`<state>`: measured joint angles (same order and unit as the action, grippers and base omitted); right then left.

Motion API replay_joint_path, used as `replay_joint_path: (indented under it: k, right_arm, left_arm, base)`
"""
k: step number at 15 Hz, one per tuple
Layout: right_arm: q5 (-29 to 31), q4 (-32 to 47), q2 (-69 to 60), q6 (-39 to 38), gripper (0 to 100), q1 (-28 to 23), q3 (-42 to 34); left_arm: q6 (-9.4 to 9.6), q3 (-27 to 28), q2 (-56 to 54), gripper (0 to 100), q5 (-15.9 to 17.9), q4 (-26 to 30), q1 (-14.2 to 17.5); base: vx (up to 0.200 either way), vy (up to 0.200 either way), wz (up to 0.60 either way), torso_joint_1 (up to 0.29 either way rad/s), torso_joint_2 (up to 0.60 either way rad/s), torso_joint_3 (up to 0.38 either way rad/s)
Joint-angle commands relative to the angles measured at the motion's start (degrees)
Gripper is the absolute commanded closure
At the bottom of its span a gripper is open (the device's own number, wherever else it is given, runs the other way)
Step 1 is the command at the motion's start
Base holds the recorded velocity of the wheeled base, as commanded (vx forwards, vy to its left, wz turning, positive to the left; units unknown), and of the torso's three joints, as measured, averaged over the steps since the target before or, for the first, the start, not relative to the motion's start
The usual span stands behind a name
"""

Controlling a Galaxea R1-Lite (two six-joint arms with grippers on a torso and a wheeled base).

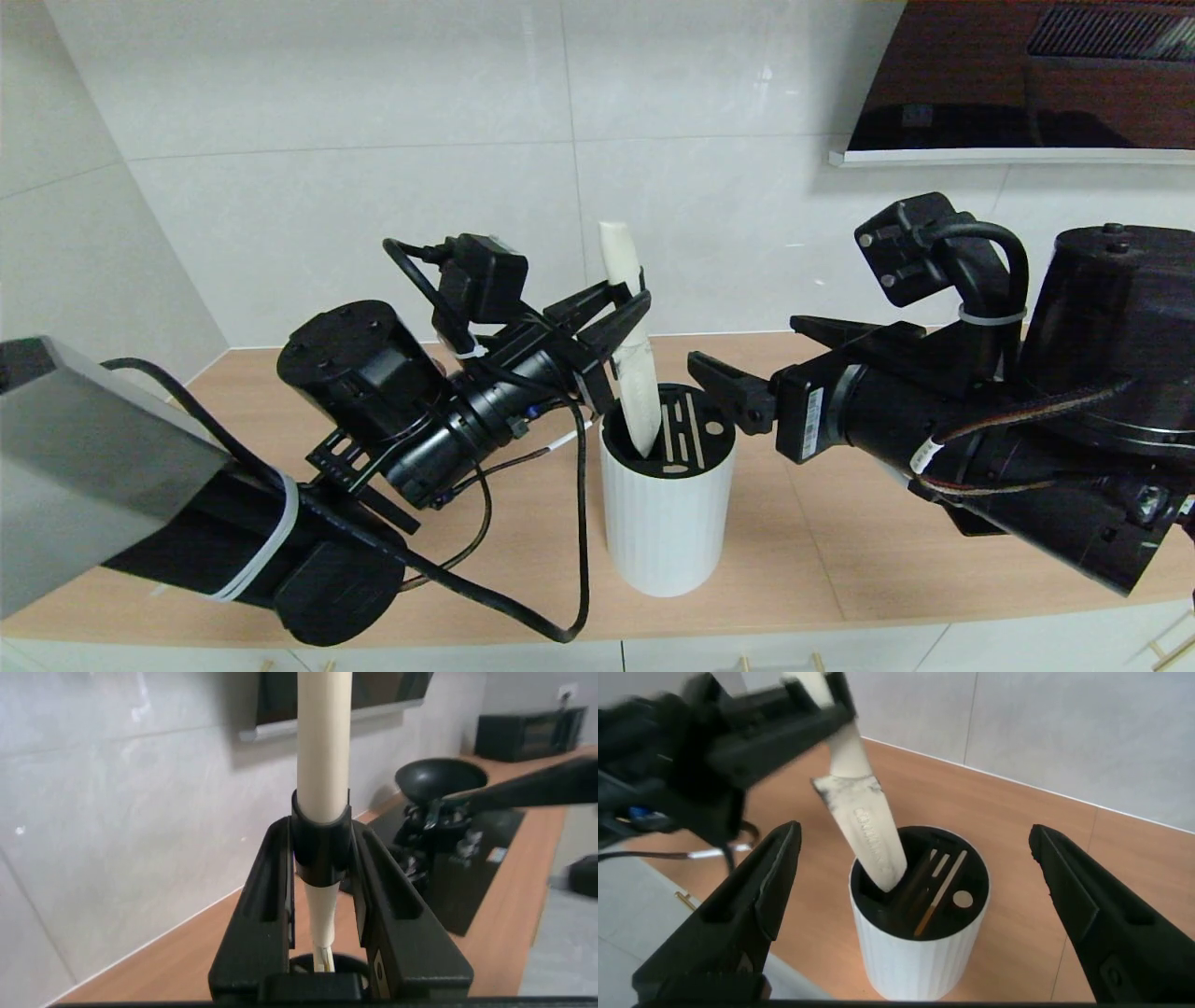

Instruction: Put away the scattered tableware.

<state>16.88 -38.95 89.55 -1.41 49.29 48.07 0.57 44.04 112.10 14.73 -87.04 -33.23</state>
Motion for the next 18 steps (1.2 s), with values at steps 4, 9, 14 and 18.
replay_joint_path:
  k: [4, 9, 14, 18]
  right_arm:
    - [0.0, 0.0, 0.3, 0.0, 0, 0.0, 0.0]
    - [0.0, 0.0, 0.5, 0.4, 0, 0.0, 0.0]
    - [0.0, -0.1, 0.5, 0.4, 0, 0.0, 0.0]
    - [0.0, -0.1, 0.6, 0.4, 0, -0.1, 0.0]
  left_arm:
    - [0.04, 0.1, 2.1, 100, 0.0, -0.1, -0.1]
    - [0.13, -0.2, 4.5, 100, -2.0, -1.1, -1.2]
    - [0.13, -0.3, 9.0, 100, -5.6, -3.0, -3.2]
    - [0.04, -0.3, 9.0, 100, -6.9, -3.0, -3.4]
  base:
    - [0.0, 0.0, 0.0, 0.0, 0.0, 0.0]
    - [0.0, 0.0, 0.0, 0.0, 0.0, 0.0]
    - [0.0, 0.0, 0.0, 0.0, 0.0, 0.0]
    - [0.0, 0.0, 0.0, 0.0, 0.0, 0.0]
